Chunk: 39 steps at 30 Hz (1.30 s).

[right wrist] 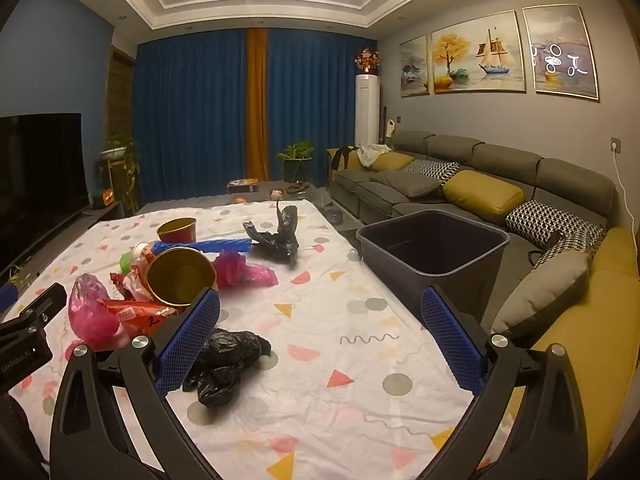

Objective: Collect trash
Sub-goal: 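Grasp the black plastic bag with the right gripper while the left gripper approaches the pink bag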

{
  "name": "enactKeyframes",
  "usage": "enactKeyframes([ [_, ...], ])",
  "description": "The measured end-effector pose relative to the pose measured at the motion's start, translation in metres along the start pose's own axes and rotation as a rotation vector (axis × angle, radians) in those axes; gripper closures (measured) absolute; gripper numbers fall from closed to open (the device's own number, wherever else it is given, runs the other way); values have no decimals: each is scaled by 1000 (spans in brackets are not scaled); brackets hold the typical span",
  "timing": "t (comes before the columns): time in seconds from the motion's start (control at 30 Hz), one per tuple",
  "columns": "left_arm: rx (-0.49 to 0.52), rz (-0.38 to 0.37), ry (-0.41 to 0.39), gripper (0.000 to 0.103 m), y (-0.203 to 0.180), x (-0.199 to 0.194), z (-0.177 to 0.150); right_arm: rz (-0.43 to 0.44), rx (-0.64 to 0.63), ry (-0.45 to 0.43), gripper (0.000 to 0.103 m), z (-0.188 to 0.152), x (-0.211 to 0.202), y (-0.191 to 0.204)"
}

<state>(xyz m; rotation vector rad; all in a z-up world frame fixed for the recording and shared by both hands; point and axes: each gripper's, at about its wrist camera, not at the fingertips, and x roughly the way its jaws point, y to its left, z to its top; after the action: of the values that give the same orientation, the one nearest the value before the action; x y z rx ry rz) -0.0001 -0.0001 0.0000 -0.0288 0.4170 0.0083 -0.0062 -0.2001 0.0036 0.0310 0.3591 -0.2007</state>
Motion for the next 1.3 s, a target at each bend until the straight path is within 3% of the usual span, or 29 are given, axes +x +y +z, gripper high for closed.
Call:
enactKeyframes([
  [0.17,0,15,-11,5,1,-1,0,42,-7,8,5,-4,3,4],
  [0.63,-48,8,-30,6,55,9,-17,134,-55,88,5,-31,35,31],
  [1.13,-47,-18,36,13,53,42,-23,221,-95,198,30,-49,78,56],
  [1.3,-55,-41,73,22,53,56,-23,237,-101,240,40,-52,92,61],
])
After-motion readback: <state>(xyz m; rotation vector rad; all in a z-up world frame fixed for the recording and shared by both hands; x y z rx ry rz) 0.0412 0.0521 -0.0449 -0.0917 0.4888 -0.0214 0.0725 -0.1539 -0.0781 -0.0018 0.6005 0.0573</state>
